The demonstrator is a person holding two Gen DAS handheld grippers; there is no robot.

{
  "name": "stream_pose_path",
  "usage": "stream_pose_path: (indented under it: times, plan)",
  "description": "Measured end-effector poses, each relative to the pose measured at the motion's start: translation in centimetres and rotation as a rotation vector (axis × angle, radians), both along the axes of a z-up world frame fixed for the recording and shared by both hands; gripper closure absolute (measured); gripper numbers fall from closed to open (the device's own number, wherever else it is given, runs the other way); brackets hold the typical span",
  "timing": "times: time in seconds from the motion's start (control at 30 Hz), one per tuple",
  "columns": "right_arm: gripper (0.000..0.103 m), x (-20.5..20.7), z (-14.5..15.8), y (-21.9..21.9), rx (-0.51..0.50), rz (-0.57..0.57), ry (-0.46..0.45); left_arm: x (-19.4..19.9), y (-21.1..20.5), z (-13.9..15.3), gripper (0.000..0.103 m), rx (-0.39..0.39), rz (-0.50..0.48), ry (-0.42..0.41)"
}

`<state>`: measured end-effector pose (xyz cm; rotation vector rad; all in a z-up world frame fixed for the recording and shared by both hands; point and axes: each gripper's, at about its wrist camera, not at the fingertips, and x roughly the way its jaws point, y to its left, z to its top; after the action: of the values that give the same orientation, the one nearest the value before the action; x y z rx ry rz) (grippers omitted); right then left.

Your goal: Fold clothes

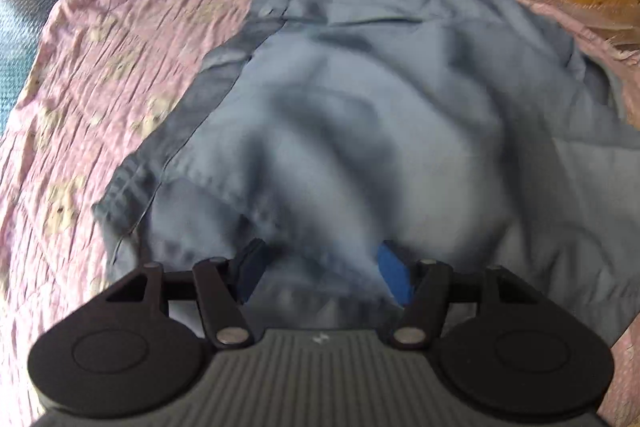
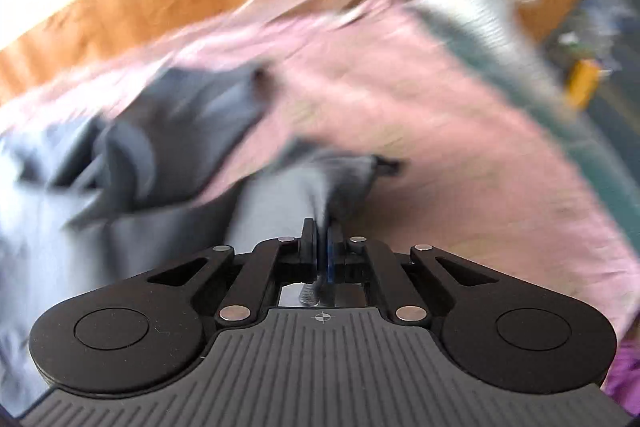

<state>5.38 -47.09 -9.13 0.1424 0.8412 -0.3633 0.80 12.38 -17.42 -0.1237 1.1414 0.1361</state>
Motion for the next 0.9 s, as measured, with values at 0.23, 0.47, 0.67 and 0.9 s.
stream_pose_path:
  times: [0.23,0.47,0.67,0.9]
  plan:
    - [0.077,-1.3,-5.0,-10.8,-0.131,-0.243,0.339,-2.6,-0.8,-2.5,0.04,0.09,-0.09,0.057]
    - [0.023,10.6,5.0,-0.1,-0.169,0.043,-0.025,0.2,-0.7,0.3,0.042,-0.021,0.04,0.051]
    - [0.011,28.8,1.9,13.1,0.007,0.432,-0.022,5.9,-4.3,3.9,0.042,0.029,0.039,0.002]
    - [0.103,36.9,-6.8,18.8,0.047,0.524,0.227,10.5,-5.4,6.2,0.042,0.09,0.071,-0.04]
